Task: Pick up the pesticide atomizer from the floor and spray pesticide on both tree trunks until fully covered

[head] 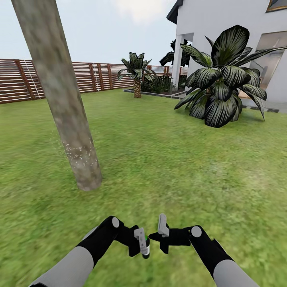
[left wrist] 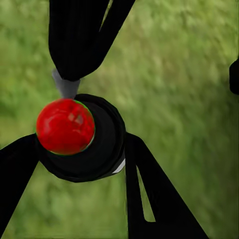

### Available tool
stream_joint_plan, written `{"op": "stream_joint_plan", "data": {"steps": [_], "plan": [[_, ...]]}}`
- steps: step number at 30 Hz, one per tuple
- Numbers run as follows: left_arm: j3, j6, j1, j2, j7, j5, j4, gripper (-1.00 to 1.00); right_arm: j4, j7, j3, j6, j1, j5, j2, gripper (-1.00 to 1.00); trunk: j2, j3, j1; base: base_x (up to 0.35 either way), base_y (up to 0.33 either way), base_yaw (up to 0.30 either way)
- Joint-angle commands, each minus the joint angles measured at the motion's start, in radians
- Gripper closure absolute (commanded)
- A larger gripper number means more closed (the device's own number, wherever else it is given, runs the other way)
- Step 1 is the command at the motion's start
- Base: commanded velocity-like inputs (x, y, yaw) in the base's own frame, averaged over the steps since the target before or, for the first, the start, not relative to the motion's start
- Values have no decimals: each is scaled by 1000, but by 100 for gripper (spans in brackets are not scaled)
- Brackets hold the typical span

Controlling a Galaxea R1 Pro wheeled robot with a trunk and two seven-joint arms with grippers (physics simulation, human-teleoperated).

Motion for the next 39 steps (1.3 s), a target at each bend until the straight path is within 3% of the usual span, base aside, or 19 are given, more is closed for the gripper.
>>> {"op": "stream_joint_plan", "data": {"steps": [1,10,15,18,19,21,25,26,29,31,33,34,36,37,38,39], "plan": [[0,3,0,0,-4,5,-1,100,-1,1,-1,-5,0,8,0,100,0,-1,0,0,0,0],[0,2,-1,2,-3,18,0,100,-1,1,-1,-5,0,8,0,100,0,-1,0,0,0,0],[3,-1,-1,23,-3,12,8,100,-1,1,-1,-5,0,8,0,100,0,-1,0,0,0,0],[-1,-3,0,97,-3,4,52,100,-1,2,-1,-6,0,8,0,100,0,-1,0,0,0,0],[-5,-3,0,148,-3,3,58,100,-1,1,-1,-6,0,8,0,100,0,-1,0,0,0,0],[-6,-42,2,226,-3,5,80,100,-1,2,-1,-6,0,8,-1,100,0,-1,0,0,0,0],[1,-108,1,351,-2,12,184,100,0,2,-1,-6,0,8,-4,100,0,-1,0,0,0,0],[2,-112,1,377,-2,14,200,100,0,2,-1,-7,0,8,-4,-100,0,-1,0,0,0,0],[13,-116,1,406,31,15,237,100,1,-3,-2,-8,0,9,-6,-100,0,-1,0,0,0,0],[59,-117,1,404,184,21,264,100,4,-80,-3,-9,1,10,-8,-100,0,-1,0,0,0,0],[116,-117,1,392,352,69,329,100,44,-257,-3,-10,4,8,-32,-100,0,-1,0,0,0,0],[133,-117,1,386,400,100,351,100,70,-325,-3,-10,5,6,-40,-100,0,-1,0,0,0,0],[161,-118,2,371,550,237,400,100,177,-561,-26,-11,6,2,-54,-100,0,-1,0,0,0,0],[164,-118,2,367,593,292,414,100,222,-645,-50,-13,7,1,-55,-100,0,-1,0,0,0,0],[168,-118,3,362,655,398,435,100,294,-776,-98,-20,8,0,-54,-100,0,-1,0,0,0,0],[169,-118,5,359,692,476,447,100,340,-855,-125,-28,9,-1,-52,-100,0,-1,0,0,0,0]]}}
